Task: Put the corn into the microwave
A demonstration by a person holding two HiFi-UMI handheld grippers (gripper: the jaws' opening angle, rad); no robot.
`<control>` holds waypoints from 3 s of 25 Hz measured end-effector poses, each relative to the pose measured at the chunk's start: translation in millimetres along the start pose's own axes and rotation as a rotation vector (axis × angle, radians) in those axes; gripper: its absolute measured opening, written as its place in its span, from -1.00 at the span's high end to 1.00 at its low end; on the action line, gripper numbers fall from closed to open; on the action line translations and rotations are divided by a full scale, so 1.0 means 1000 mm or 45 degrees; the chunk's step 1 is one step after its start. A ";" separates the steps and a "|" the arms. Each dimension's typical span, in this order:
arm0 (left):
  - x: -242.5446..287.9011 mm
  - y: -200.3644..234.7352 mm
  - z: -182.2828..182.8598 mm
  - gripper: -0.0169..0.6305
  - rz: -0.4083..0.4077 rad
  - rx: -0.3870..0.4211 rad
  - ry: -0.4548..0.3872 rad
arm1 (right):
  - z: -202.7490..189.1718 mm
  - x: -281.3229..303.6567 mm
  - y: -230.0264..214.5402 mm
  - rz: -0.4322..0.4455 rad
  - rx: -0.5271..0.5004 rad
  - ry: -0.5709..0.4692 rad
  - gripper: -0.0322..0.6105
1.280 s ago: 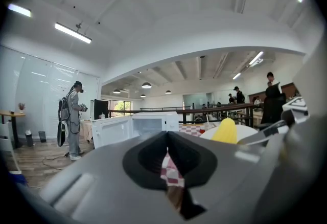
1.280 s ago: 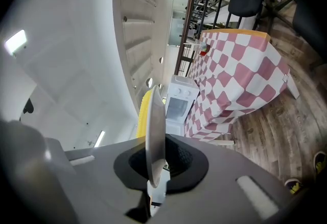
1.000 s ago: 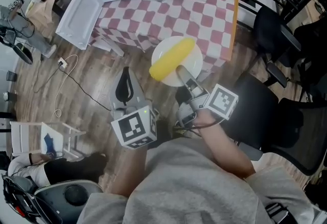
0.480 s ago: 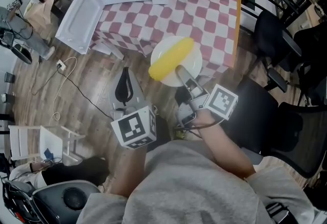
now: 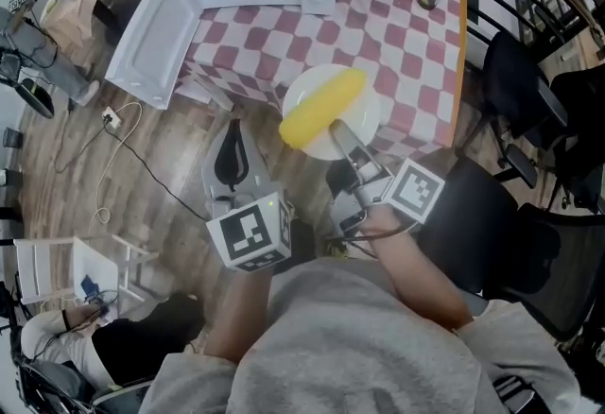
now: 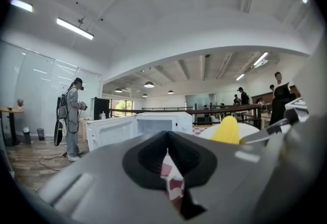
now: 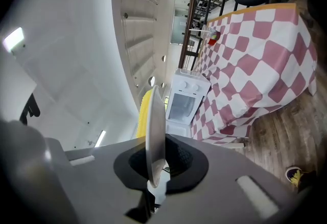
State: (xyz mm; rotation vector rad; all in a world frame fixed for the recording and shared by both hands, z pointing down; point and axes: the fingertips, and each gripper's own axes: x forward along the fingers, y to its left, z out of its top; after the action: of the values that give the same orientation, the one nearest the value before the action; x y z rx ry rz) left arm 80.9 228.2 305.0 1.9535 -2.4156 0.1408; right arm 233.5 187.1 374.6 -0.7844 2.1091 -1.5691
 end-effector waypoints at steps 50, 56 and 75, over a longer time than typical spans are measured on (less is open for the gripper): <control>0.164 0.143 -0.011 0.91 -0.103 -0.019 0.044 | -0.012 0.209 0.008 -0.050 0.026 -0.061 0.88; 0.180 0.143 -0.018 0.91 -0.107 -0.007 0.073 | -0.004 0.225 0.002 -0.054 0.018 -0.055 0.88; 0.280 0.130 -0.010 0.91 -0.137 0.019 0.072 | 0.065 0.293 -0.021 -0.050 0.039 -0.033 0.88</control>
State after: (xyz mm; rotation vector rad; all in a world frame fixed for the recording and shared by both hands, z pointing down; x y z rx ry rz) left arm -105.1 -16.5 330.8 2.0511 -2.2752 0.2092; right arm 53.8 -53.7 380.2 -0.8360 2.0582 -1.5992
